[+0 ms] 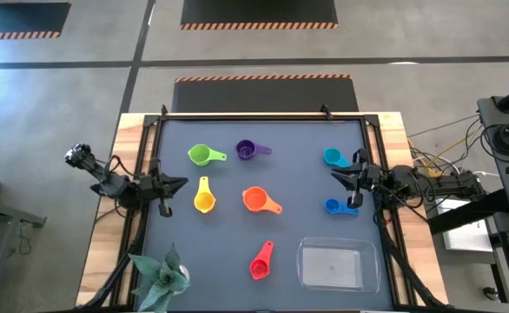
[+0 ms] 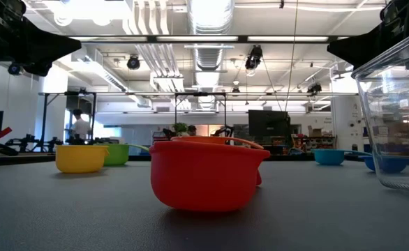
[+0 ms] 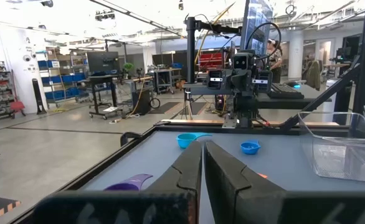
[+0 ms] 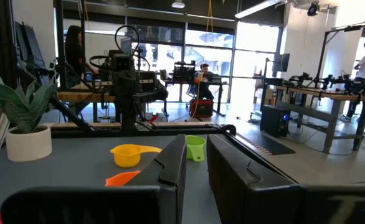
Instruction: Nest measuring cups in basket
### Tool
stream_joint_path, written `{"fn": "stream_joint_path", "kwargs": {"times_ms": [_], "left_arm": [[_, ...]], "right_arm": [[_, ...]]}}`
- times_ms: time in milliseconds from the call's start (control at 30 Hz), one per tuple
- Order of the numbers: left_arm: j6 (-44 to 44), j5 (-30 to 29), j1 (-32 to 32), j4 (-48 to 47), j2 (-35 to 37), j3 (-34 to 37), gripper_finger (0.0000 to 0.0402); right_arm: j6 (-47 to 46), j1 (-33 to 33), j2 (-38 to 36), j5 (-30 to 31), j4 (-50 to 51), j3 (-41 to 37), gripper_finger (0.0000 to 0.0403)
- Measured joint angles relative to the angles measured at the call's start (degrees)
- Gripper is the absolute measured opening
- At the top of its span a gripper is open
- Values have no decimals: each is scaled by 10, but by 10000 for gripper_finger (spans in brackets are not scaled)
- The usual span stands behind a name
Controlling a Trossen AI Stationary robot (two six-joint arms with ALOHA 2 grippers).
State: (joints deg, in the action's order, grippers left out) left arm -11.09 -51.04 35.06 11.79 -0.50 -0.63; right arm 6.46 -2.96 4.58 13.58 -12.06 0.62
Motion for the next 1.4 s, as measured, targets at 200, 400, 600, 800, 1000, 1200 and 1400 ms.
{"fn": "stream_joint_path", "kwargs": {"times_ms": [200, 400, 600, 800, 1000, 1200, 1400], "left_arm": [[0, 0, 0, 0, 0, 0, 0], [0, 0, 0, 0, 0, 0, 0], [0, 0, 0, 0, 0, 0, 0], [13, 0, 0, 2, 0, 0, 0], [13, 0, 0, 3, 0, 0, 0], [41, -36, 0, 56, -1, -7, 0], [95, -125, 0, -92, -57, -112, 0]], "right_arm": [[0, 0, 0, 0, 0, 0, 52], [0, 0, 0, 0, 0, 0, 52], [0, 0, 0, 0, 0, 0, 52], [0, 0, 0, 0, 0, 0, 52], [0, 0, 0, 0, 0, 0, 52], [0, 0, 0, 0, 0, 0, 52], [0, 0, 0, 0, -1, 0, 52]]}}
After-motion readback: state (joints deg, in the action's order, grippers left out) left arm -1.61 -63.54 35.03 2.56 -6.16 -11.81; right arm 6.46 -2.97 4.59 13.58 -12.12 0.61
